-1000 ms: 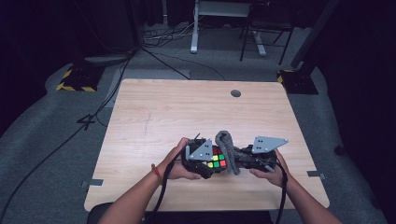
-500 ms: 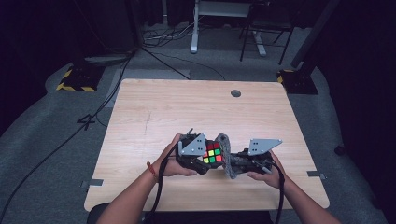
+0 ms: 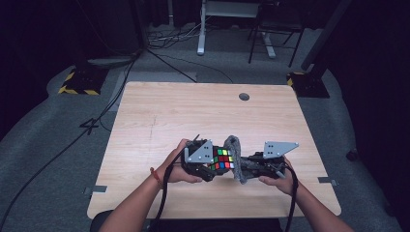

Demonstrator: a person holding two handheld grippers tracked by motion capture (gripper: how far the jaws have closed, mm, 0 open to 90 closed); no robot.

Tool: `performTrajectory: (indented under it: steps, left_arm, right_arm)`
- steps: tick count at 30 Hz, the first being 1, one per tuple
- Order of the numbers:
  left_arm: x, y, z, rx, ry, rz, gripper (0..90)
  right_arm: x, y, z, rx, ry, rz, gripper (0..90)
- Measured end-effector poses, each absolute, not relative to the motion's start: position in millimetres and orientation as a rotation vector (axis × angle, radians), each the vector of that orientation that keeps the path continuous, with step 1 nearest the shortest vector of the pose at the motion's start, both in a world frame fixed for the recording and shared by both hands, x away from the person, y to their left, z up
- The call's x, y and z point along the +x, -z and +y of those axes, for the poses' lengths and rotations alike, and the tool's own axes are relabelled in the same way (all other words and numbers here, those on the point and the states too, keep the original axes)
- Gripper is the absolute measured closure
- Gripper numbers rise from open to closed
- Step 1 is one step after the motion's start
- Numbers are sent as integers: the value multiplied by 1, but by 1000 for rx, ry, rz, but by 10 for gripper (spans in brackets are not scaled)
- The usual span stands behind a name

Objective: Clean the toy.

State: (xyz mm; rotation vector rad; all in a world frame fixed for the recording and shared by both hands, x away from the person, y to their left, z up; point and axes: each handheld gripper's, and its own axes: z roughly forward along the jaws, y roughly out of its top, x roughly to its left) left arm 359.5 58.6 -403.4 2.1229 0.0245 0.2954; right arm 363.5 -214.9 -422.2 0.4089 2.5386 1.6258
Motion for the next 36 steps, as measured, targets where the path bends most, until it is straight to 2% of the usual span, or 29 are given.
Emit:
performTrajectory:
  steps: [17, 27, 36]
  left_arm:
    - [361, 422, 37, 2281, -349, 23, 331]
    - [364, 414, 45, 2164, -255, 43, 333]
    - [369, 410, 54, 2112, -260, 76, 333]
  right_arm:
    - [358, 414, -214, 372, -1610, 2493, 766]
    - [370, 426, -213, 480, -1447, 2539, 766]
    - [369, 436, -207, 436, -1356, 2649, 766]
